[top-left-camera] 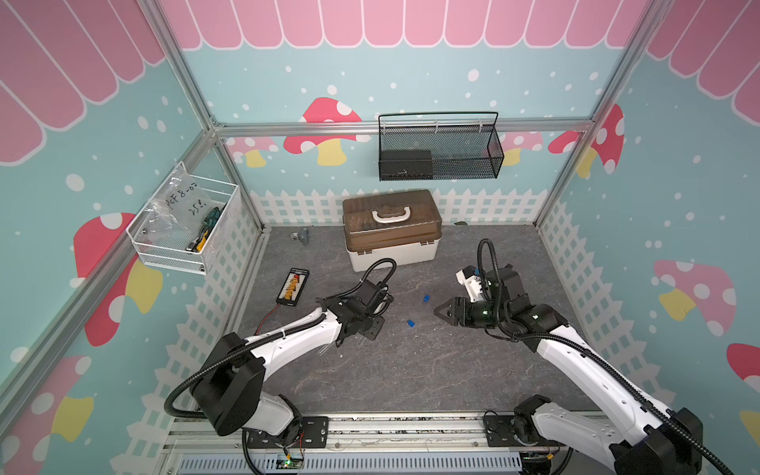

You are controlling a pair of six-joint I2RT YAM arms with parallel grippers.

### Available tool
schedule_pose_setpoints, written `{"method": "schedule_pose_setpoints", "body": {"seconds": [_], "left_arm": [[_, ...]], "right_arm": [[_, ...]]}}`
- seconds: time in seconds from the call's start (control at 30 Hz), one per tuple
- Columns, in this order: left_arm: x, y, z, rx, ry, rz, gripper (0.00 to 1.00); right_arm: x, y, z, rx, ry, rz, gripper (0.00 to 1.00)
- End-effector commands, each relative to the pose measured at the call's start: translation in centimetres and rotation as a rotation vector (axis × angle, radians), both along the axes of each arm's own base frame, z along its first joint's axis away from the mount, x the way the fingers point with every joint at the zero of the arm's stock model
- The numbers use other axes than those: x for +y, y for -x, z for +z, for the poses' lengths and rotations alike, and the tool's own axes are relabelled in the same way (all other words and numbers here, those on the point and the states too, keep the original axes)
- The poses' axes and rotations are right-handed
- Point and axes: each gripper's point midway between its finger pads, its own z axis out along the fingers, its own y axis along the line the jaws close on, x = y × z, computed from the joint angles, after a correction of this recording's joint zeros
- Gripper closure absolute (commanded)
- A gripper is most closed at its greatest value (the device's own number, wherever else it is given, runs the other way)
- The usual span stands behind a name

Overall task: Insert stoppers into test tubes
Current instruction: Place the test tube at the center of the board, then pick up the test tube at the center of the board.

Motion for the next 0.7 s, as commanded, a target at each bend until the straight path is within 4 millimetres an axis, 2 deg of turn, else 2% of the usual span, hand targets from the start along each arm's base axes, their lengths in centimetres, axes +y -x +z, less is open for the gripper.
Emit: {"method": "schedule_pose_setpoints", "body": {"seconds": [0.0, 0.23, 0.67], "left_arm": [[-0.2, -0.6, -0.3, 0.014, -0.002, 0.075, 0.58], [0.2, -0.9, -2.7, 0.066, -0.092, 0.109, 0.57], [0.2, -0.9, -5.2, 0.132, -0.162, 0.116, 0.58]], "right_arm": [[-0.3, 0.1, -0.5, 0.005, 0.017, 0.004, 0.42], [-0.1, 0.0, -0.4, 0.002, 0.014, 0.011, 0.42], [-0.3, 0.3, -0.4, -0.001, 0.016, 0.013, 0.41]]}}
